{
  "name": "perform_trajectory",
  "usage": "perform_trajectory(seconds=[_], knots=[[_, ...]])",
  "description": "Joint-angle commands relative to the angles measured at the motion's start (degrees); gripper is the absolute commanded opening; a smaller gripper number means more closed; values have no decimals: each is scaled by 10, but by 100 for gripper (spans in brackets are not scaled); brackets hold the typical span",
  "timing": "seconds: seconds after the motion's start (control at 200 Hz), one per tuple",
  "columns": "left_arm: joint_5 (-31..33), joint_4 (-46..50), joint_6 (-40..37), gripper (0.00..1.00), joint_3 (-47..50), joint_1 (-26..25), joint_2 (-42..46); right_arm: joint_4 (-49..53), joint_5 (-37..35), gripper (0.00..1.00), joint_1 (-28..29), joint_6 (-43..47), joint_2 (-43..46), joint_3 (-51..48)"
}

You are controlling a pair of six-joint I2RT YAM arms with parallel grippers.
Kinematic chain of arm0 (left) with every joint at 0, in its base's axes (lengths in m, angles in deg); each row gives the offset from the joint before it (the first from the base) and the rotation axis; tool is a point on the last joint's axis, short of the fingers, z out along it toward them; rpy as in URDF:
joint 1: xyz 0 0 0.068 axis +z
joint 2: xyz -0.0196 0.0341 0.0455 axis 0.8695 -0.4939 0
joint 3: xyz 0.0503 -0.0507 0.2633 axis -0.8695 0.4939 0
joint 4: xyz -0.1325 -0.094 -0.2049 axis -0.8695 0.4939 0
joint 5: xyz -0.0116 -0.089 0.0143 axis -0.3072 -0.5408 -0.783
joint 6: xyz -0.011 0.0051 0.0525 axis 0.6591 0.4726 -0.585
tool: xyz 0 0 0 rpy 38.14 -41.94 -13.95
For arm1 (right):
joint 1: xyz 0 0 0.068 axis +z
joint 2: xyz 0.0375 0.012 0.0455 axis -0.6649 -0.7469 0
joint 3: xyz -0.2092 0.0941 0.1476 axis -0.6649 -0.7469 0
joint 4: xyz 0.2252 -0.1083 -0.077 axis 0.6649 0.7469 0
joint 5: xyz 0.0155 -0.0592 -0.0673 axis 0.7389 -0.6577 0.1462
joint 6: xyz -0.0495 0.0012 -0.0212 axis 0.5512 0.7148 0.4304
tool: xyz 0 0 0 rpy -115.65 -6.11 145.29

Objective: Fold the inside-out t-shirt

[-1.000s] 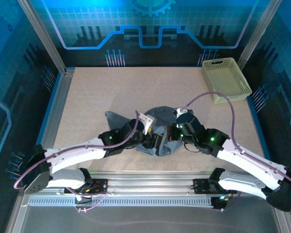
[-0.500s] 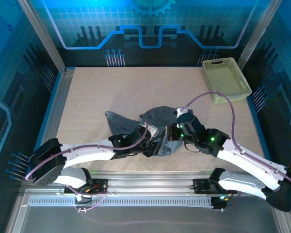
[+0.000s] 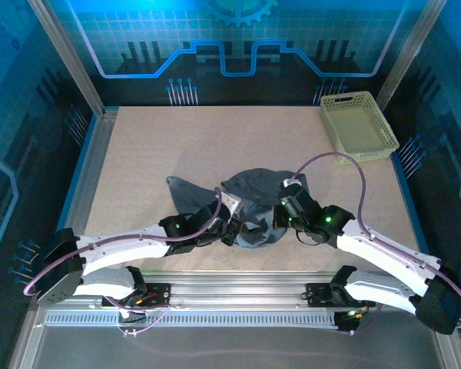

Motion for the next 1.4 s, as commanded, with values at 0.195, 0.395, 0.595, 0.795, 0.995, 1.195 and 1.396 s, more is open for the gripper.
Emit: perform_trajectory(seconds=[0.195,0.395,0.595,0.795,0.995,1.195,1.396], knots=[[-10,-38,-5,0,51,1,100,30,34,38,-61,27,-54,15],[-23,-39,-4,0,35,8,83,27,-9,58,26,129,18,28],[-36,-45,1,0,30,22,83,-42,27,56,116,126,22,-17],[-39,-42,7,0,33,32,91,-119,65,47,158,99,-19,-38],[-37,-44,10,0,38,36,97,-135,57,42,162,73,-69,-40],[-39,-40,9,0,38,37,100,-119,-22,40,140,60,-115,-16],[-43,-43,10,0,42,38,100,-131,-43,36,114,66,-132,-8]])
